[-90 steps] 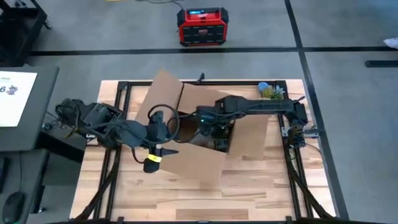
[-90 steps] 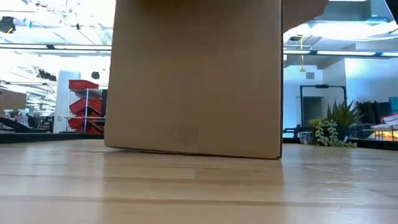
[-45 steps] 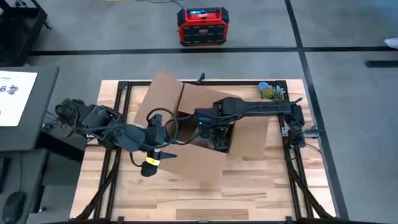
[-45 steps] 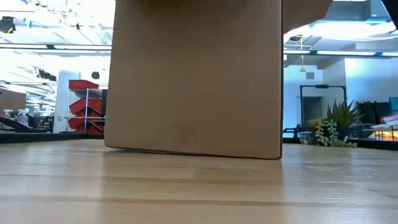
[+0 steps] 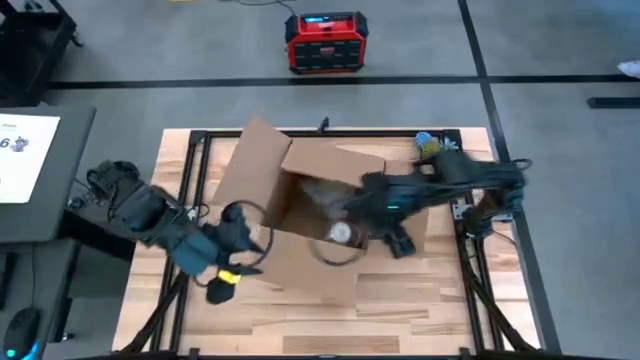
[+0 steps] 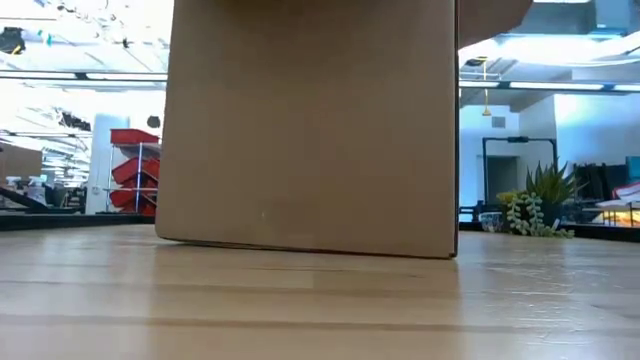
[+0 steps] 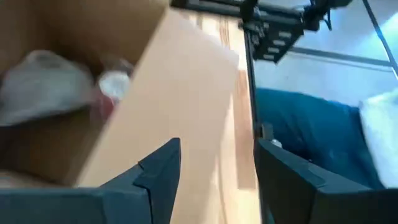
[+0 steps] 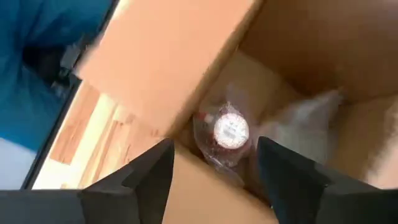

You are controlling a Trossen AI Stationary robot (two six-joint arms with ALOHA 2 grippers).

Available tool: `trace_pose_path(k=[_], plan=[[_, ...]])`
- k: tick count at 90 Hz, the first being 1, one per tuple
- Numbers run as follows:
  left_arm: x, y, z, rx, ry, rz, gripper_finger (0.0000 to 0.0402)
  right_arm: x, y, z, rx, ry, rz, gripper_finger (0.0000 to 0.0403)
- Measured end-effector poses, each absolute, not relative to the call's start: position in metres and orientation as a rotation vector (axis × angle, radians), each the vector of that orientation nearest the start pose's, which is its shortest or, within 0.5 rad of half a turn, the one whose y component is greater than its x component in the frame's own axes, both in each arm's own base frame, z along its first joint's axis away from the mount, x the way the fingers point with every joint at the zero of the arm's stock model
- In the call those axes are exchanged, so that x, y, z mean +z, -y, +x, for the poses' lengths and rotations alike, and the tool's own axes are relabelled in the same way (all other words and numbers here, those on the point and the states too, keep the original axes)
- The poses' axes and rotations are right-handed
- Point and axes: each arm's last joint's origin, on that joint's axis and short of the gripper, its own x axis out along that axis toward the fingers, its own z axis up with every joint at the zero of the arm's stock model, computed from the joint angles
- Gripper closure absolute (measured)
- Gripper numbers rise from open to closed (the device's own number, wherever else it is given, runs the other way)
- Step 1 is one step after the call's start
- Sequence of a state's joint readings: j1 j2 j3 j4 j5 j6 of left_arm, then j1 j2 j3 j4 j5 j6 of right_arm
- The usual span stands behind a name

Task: Wrap mug
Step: Close the cardboard box

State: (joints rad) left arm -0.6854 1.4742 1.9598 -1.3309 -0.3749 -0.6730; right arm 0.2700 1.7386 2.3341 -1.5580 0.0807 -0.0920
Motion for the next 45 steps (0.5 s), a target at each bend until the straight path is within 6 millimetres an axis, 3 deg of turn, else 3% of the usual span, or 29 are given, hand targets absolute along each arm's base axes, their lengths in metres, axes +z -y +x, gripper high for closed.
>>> trace_pose_path(k=[13, 27, 35, 45], plan=[[0.458, 0.169, 0.172, -0.065, -0.855, -0.262, 0.0221, 0.493, -0.084, 0.242, 0.179, -0.85, -0.241, 0.0197], [0.441, 0.197, 0.148, -0.043, -0.884, -0.314, 0.0221, 0.5, -0.1, 0.221, 0.185, -0.809, -0.242, 0.0201], [0.419, 0.212, 0.138, 0.003, -0.933, -0.356, 0.0221, 0.499, -0.11, 0.218, 0.188, -0.806, -0.268, 0.0203], [0.374, 0.225, 0.132, 0.115, -1.007, -0.357, 0.0221, 0.496, -0.12, 0.218, 0.185, -0.807, -0.286, 0.0206]])
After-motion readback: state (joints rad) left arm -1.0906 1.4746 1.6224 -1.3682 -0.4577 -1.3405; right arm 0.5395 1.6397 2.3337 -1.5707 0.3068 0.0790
